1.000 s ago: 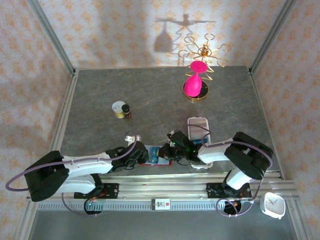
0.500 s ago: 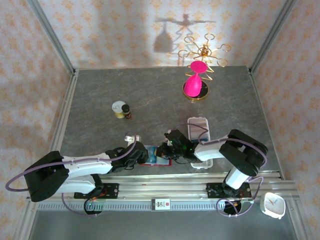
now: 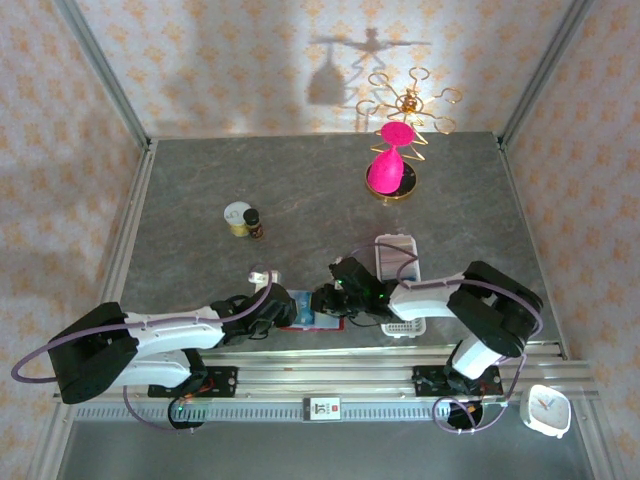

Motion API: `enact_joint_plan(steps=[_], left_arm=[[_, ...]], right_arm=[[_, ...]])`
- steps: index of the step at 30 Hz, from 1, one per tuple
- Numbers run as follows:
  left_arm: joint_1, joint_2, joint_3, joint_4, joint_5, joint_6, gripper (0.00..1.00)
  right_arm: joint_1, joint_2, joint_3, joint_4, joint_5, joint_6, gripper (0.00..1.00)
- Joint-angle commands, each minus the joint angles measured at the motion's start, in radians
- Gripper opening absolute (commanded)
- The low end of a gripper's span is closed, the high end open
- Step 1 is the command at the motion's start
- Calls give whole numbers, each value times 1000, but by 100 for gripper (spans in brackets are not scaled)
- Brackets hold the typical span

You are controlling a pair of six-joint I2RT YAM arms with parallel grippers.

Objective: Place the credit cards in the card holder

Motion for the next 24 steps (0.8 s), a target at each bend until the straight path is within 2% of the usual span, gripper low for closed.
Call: enact_joint_plan(steps=[1, 4, 10, 14, 18, 24], left_arm=[[-5, 19, -39, 19, 64, -20, 33], [-6, 13, -42, 24, 68, -18, 33], [-6, -21, -68, 62, 76, -29, 37], [-6, -53, -96, 101, 84, -42, 38], [-5, -69, -126, 170, 110, -55, 39], [-6, -76, -137, 183, 115, -63, 40]], right_arm=[[4, -41, 7, -81, 83, -19, 24], [3, -37, 2, -62, 70, -11, 23], [5, 11, 24, -53, 45, -16, 12], [12, 30, 37, -63, 46, -17, 9], [22, 43, 51, -62, 46, -16, 8], [40, 60, 75, -41, 41, -1, 7]])
